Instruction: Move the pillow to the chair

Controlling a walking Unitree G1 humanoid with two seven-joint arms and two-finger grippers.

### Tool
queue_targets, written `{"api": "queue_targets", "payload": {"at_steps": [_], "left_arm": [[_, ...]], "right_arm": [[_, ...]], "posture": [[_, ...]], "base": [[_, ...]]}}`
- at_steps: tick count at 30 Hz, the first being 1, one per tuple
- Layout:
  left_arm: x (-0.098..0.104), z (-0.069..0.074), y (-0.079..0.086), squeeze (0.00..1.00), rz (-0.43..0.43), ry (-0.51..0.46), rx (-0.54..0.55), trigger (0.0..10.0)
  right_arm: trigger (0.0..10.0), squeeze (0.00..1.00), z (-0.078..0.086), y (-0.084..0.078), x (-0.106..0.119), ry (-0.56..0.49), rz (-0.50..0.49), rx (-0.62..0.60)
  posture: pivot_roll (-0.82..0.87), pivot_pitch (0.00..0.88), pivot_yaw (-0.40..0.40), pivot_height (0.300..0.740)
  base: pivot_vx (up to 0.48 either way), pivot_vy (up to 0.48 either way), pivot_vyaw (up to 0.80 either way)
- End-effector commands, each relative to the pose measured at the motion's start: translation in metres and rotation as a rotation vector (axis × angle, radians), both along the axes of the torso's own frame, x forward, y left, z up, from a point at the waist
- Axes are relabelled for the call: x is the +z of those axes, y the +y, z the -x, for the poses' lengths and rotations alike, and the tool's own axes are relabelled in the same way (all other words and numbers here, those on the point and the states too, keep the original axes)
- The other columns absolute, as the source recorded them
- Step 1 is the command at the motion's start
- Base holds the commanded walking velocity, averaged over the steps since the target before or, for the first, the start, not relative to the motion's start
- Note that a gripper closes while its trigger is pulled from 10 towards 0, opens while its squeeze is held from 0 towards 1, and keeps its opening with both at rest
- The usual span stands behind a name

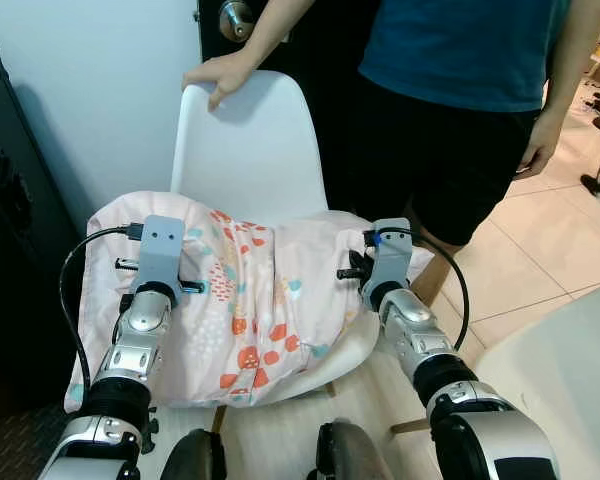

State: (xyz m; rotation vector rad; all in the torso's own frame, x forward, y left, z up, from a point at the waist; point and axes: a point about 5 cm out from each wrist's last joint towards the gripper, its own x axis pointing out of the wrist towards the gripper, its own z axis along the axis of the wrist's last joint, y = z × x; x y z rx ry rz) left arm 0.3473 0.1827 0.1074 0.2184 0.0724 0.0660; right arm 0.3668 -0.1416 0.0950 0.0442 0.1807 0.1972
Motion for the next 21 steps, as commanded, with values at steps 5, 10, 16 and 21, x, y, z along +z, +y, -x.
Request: {"api": "queue_targets", "payload": {"at_steps": [5, 10, 16, 21], "left_arm": [[-0.002, -0.002, -0.018, 0.0, -0.011, -0.006, -0.067, 10.0], [-0.003, -0.005, -0.026, 0.0, -0.019, 0.009, -0.106, 10.0], [-0.003, -0.01, -0.029, 0.0, 0.001, 0.025, -0.104, 10.0], [-0.001, -0.013, -0.026, 0.0, 0.011, 0.022, -0.091, 10.0]], "right_arm": [[10.0, 0.0, -0.004, -0.004, 0.006, -0.028, 0.022, -0.015], [10.0, 0.0, -0.007, -0.007, 0.011, -0.039, 0.013, -0.032], [10.0, 0.0, -0.008, -0.01, 0.013, -0.05, 0.01, -0.041], [10.0, 0.0, -0.008, -0.008, 0.013, -0.039, 0.017, -0.024]], "posture": [[0.04, 0.047, -0.12, 0.605], [0.04, 0.039, -0.114, 0.6], [0.04, 0.027, -0.115, 0.581], [0.04, 0.037, -0.115, 0.571]], "base": [[0.0, 0.0, 0.0], [0.0, 0.0, 0.0], [0.0, 0.0, 0.0], [0.0, 0.0, 0.0]]}}
